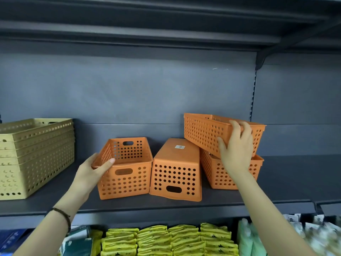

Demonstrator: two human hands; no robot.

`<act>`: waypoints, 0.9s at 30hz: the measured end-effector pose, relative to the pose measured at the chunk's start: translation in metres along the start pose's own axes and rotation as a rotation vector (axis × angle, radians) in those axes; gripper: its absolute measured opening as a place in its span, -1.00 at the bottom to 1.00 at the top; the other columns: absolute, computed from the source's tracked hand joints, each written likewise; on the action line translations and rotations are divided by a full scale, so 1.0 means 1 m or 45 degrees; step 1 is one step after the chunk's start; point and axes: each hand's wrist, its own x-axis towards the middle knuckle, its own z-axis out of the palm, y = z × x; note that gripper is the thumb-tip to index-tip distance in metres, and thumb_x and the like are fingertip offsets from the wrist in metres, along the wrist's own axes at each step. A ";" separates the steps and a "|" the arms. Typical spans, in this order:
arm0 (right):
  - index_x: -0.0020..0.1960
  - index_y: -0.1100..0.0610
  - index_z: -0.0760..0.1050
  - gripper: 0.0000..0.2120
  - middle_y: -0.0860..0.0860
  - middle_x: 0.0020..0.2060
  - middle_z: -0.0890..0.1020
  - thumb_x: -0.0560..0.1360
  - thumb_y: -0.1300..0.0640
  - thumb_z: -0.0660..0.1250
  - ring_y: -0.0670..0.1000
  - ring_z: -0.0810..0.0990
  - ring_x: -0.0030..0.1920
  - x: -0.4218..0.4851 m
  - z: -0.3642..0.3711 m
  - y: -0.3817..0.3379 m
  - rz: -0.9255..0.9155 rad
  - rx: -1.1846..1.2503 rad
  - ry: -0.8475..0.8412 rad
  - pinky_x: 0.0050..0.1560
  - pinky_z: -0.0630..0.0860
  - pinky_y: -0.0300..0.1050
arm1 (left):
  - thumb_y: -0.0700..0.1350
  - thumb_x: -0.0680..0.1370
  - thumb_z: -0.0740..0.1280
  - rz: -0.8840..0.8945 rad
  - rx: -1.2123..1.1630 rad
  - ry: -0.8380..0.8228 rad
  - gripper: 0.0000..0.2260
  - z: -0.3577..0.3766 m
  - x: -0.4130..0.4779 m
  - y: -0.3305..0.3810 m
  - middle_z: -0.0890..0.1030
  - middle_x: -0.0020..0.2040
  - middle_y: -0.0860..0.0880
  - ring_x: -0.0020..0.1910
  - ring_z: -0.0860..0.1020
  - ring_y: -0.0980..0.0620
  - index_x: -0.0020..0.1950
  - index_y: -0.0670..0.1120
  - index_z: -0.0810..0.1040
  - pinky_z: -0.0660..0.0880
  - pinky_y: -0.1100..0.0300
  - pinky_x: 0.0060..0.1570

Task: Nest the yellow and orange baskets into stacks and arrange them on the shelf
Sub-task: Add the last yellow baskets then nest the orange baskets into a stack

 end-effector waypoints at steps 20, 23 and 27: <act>0.27 0.13 0.41 -0.51 0.16 0.28 0.32 0.41 0.12 0.50 0.17 0.31 0.21 -0.006 0.018 -0.156 -0.223 0.437 -0.095 0.22 0.36 0.04 | -0.21 0.46 0.45 -0.032 0.138 -0.188 -0.56 -0.018 -0.008 -0.011 0.61 -0.35 0.38 -0.19 0.54 0.33 -0.10 0.27 0.29 0.39 0.45 -0.24; 0.25 0.11 0.41 -0.51 0.15 0.27 0.34 0.40 0.11 0.51 0.17 0.35 0.18 -0.019 0.025 -0.185 -0.310 0.475 -0.149 0.18 0.40 0.03 | -0.18 0.47 0.45 -0.039 0.106 -0.197 -0.57 -0.019 -0.006 -0.015 0.63 -0.27 0.31 -0.24 0.57 0.41 -0.05 0.28 0.29 0.43 0.48 -0.29; 0.25 0.08 0.43 -0.51 0.13 0.26 0.35 0.39 0.08 0.52 0.17 0.38 0.15 -0.039 0.033 -0.212 -0.371 0.461 -0.224 0.09 0.44 0.01 | -0.11 0.44 0.48 -0.033 0.058 -0.199 -0.45 -0.021 -0.003 -0.022 0.60 0.01 0.20 -0.03 0.56 0.27 0.17 0.29 0.21 0.45 0.35 -0.11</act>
